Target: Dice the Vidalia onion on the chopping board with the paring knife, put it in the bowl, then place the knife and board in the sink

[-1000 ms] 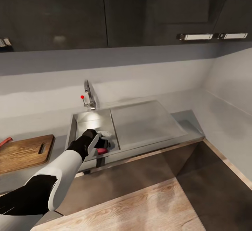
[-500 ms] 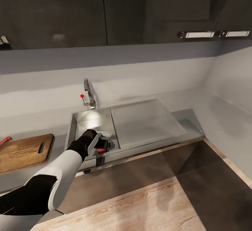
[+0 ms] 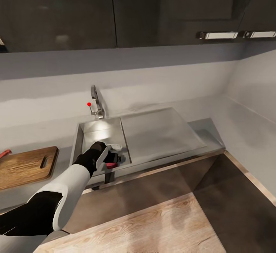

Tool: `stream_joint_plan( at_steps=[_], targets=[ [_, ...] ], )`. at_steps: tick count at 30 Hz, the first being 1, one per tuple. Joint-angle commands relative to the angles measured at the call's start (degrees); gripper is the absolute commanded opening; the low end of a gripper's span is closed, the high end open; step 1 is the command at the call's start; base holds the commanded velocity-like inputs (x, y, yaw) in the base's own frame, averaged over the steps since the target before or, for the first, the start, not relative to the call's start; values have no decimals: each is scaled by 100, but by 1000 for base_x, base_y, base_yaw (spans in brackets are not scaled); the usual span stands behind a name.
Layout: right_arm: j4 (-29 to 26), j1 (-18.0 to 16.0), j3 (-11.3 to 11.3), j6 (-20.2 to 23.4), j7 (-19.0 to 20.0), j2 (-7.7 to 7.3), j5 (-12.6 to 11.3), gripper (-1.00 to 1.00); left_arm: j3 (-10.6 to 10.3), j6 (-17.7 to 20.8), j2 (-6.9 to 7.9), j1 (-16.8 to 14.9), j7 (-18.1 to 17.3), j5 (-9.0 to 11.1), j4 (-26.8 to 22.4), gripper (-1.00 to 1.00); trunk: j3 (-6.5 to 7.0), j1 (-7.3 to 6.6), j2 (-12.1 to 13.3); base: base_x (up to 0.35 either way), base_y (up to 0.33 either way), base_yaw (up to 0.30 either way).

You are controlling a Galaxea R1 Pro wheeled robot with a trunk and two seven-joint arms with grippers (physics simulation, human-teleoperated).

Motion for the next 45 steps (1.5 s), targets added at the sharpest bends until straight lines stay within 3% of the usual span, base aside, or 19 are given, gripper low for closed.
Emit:
stream_joint_plan(
  at_steps=[1,45],
  targets=[
    [1,-4,-27,-6,-40,2,61,100,-33,26,4,-4,13,22,-7,100,-15,3,-11,0,0,0],
    [1,-4,-27,-3,-40,2,61,100,-33,26,4,-4,13,14,64,100,-222,3,-11,0,0,0]
  ],
)
